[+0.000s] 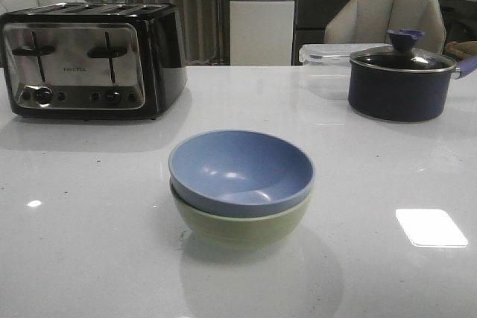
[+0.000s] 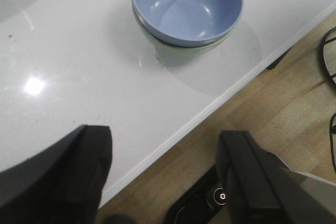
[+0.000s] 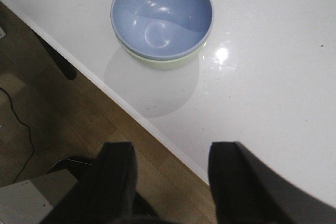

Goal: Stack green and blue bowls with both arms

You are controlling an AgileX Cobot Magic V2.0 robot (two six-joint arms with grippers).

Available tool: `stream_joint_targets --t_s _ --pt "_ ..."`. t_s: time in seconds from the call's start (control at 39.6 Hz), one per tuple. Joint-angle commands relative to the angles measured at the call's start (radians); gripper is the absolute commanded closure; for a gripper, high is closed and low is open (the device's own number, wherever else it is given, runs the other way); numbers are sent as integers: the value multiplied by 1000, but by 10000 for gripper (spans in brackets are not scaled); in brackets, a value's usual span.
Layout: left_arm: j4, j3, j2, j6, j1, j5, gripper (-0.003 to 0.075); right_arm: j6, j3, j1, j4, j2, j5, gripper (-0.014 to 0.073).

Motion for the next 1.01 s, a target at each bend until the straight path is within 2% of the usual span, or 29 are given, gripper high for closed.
stream_joint_targets --t_s 0.0,0.1,0.25,0.33,0.38,0.99 --pt "-10 -30 -7 2 -6 -67 237 -10 -26 -1 19 0 -65 161" --pt "-10 -30 -7 2 -6 -67 327 -10 -26 -1 19 0 -63 251" --pt "-10 -30 -7 2 -6 -67 505 -10 -26 -1 19 0 -52 496" --pt "-10 -30 -7 2 -6 -67 594 -10 -26 -1 19 0 -52 572" --pt "-10 -30 -7 2 -6 -67 626 -10 -26 -1 19 0 -52 559" --pt "-10 -30 -7 2 -6 -67 622 -10 -26 -1 22 0 -52 557"
